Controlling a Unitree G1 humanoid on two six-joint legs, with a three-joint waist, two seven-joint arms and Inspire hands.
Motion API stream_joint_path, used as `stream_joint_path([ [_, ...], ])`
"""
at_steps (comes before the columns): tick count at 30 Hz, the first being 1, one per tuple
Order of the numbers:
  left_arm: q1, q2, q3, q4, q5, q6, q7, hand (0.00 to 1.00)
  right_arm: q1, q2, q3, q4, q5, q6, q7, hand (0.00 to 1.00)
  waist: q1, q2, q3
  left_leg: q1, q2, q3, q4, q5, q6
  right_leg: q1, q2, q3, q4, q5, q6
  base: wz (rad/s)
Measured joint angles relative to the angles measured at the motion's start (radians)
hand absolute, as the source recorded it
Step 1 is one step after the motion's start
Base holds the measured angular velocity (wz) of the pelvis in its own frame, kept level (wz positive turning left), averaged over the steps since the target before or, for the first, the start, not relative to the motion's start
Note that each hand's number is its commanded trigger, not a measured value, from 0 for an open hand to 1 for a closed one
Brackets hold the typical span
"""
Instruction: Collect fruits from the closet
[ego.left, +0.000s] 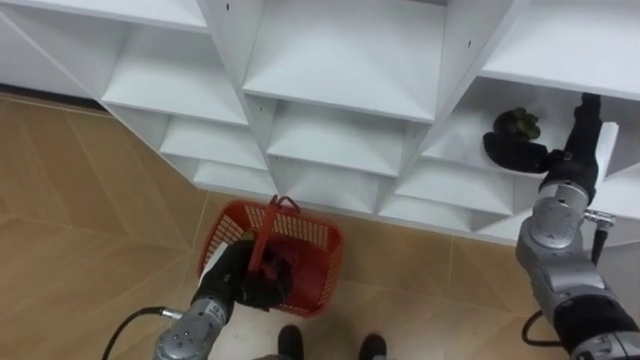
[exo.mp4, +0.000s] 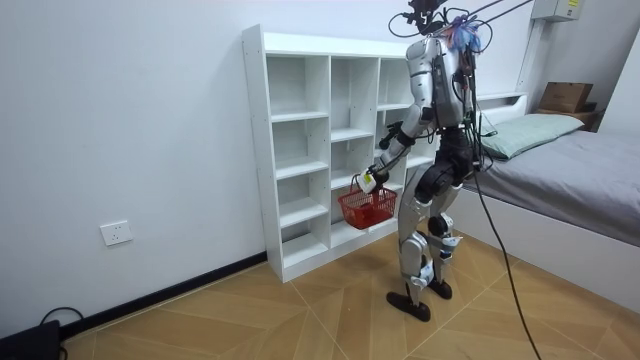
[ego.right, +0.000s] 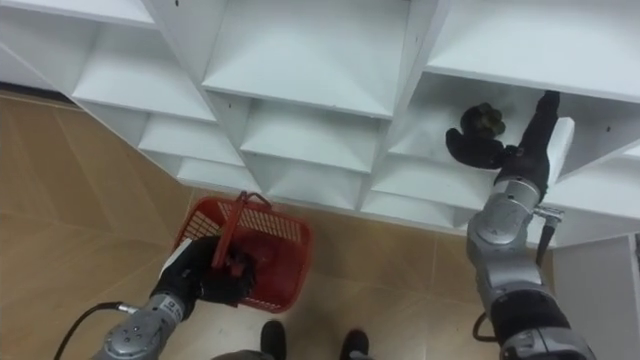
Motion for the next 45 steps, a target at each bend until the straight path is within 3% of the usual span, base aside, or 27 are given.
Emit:
stream_joint_path([
  [1, 0.000, 0.005, -0.010, 0.004, 0.000, 0.001, 0.000, 1.00, -0.004, -0.003, 0.000, 0.008, 0.007, 0.000, 0.007, 0.00, 0.001, -0.001, 0.0042, -0.002, -0.001, 0.000, 0.001, 0.000, 0.001, -0.002, -0.001, 0.000, 0.002, 0.000, 0.000, 0.00],
  [7, -0.002, 0.011, -0.035, 0.012, 0.000, 0.009, -0.001, 1.00, -0.028, -0.016, 0.000, 0.029, 0.016, 0.007, 0.024, 0.00, 0.001, -0.003, 0.0057, -0.050, 0.001, -0.001, 0.029, 0.001, 0.002, -0.044, -0.005, -0.004, 0.025, -0.003, -0.001, 0.03],
  [9, -0.002, 0.011, -0.039, 0.012, 0.000, 0.012, -0.002, 1.00, -0.036, -0.016, 0.001, 0.034, 0.017, 0.007, 0.030, 0.00, 0.001, -0.003, 0.0103, -0.054, 0.001, -0.001, 0.035, 0.001, 0.002, -0.048, -0.007, -0.008, 0.034, -0.007, -0.003, 0.08],
  [29, -0.038, 0.011, -0.057, 0.007, 0.001, 0.013, 0.002, 1.00, -0.081, -0.019, 0.002, 0.101, 0.054, 0.008, 0.109, 0.00, 0.005, -0.001, 0.0111, -0.077, 0.002, -0.002, 0.046, 0.001, 0.002, -0.070, -0.014, -0.021, 0.054, -0.016, -0.008, 0.02],
  [38, -0.036, 0.011, -0.064, 0.009, -0.001, 0.014, 0.002, 1.00, -0.104, -0.019, 0.003, 0.119, 0.063, 0.029, 0.110, 0.00, 0.008, -0.001, 0.0109, -0.074, 0.000, 0.004, 0.032, 0.004, 0.004, -0.070, -0.017, -0.023, 0.051, -0.016, -0.007, 0.00],
  [45, -0.027, 0.011, -0.078, -0.013, 0.000, 0.014, -0.002, 1.00, -0.118, -0.037, 0.011, 0.165, 0.059, 0.029, 0.116, 0.00, 0.035, -0.001, 0.0109, -0.073, -0.002, 0.004, 0.031, 0.009, 0.006, -0.072, -0.022, -0.025, 0.061, -0.016, -0.008, 0.01],
])
